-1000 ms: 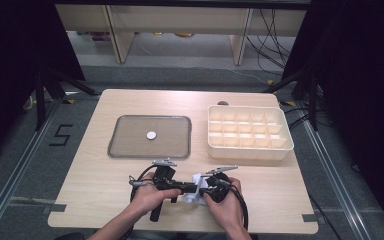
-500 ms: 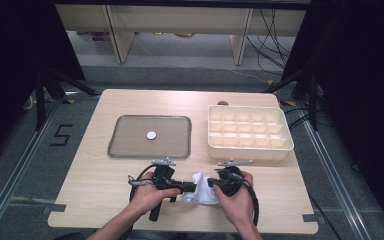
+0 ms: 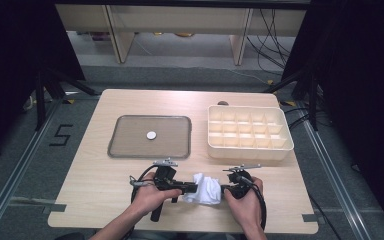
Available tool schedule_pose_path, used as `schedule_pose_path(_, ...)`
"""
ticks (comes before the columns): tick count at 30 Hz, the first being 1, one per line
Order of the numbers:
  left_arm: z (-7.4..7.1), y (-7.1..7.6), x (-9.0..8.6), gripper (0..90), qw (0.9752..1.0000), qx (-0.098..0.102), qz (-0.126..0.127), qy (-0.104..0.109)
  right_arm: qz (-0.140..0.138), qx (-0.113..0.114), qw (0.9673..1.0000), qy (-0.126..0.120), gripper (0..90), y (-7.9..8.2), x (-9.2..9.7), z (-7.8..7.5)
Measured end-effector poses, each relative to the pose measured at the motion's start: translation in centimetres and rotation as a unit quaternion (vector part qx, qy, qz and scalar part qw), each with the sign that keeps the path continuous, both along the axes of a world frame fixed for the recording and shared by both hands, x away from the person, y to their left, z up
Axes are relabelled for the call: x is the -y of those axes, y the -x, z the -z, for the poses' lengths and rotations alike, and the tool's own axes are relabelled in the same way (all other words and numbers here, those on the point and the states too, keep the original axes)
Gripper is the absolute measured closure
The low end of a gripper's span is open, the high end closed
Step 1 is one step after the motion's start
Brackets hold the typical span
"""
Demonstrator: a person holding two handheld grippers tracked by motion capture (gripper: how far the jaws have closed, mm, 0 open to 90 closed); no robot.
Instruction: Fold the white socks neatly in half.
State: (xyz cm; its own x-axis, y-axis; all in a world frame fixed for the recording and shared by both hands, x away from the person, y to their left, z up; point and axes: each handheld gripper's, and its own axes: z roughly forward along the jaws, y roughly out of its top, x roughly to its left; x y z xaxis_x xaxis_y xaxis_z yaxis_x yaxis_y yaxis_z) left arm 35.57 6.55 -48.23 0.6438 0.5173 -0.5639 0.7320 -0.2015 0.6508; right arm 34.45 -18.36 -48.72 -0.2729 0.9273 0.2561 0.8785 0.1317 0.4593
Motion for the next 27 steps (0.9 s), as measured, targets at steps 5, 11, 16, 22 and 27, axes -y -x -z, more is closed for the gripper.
schedule_pose_path(5,0.04,-0.01,0.01,83.1,1.0000,-0.002,0.007,0.002,-0.013,0.011,0.9999,0.001,89.2,-0.01,-0.41,0.18)
schedule_pose_path(11,0.02,-0.01,0.04,83.1,1.0000,-0.002,0.008,0.002,-0.023,0.021,0.9995,0.006,89.3,-0.06,-0.74,0.29)
schedule_pose_path(16,0.03,0.00,0.20,83.1,0.9999,-0.004,0.009,0.004,-0.026,0.019,0.9995,0.007,89.5,0.02,-0.96,0.27)
schedule_pose_path(22,-0.01,-0.01,0.32,83.1,1.0000,-0.003,0.008,0.003,-0.037,0.033,0.9987,0.009,89.9,-0.04,-0.94,0.45)
schedule_pose_path(27,-0.05,-0.06,0.27,83.1,0.9999,-0.003,0.011,0.004,-0.038,0.031,0.9988,0.007,90.0,-0.06,-1.00,0.37)
